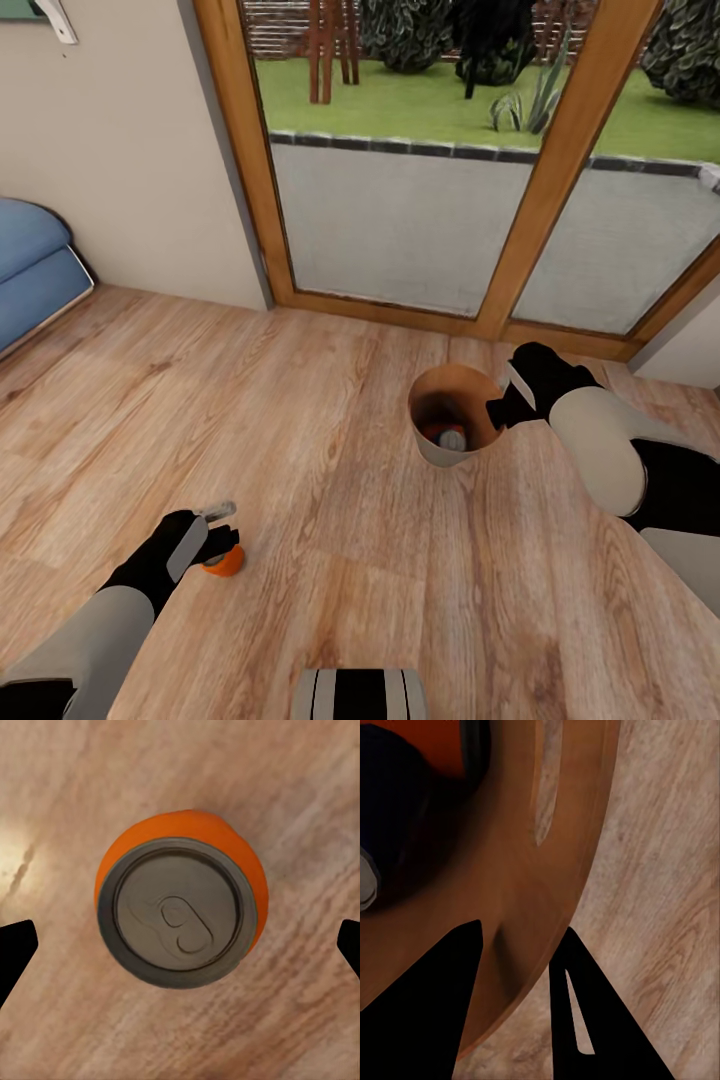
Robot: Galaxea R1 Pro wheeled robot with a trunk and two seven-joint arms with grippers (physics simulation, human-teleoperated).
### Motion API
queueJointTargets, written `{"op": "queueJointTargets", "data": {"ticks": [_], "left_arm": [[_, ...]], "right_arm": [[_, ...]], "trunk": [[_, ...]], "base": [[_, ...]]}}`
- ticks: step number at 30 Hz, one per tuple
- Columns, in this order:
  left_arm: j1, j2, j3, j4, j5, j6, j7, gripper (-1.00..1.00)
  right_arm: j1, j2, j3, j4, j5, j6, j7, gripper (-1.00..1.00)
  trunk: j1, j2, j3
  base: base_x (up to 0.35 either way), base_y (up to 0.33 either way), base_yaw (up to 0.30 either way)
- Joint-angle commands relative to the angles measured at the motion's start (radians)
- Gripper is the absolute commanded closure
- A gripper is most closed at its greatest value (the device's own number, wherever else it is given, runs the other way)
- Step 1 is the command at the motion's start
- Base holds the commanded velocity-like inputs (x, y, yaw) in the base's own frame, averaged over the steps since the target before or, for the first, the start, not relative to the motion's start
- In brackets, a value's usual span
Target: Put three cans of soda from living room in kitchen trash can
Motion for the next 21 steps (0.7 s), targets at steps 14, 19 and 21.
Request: {"op": "queueJointTargets", "data": {"ticks": [14,19,21], "left_arm": [[0.000,-0.001,0.000,0.000,0.000,0.000,-0.001,-1.00],[0.000,-0.001,0.000,0.000,0.000,0.000,-0.002,-1.00],[0.000,-0.001,0.000,0.000,0.000,0.000,-0.002,-1.00]], "right_arm": [[0.001,0.000,-0.005,-0.001,-0.014,0.000,0.001,1.00],[0.001,0.001,-0.005,-0.001,-0.013,0.000,-0.003,1.00],[0.001,0.001,-0.005,0.000,-0.013,0.000,-0.004,1.00]], "trunk": [[0.000,0.000,-0.005],[0.000,0.000,-0.005],[0.000,0.000,-0.005]], "base": [[0.083,0.000,0.000],[0.104,0.000,0.000],[0.037,0.000,0.000]]}}
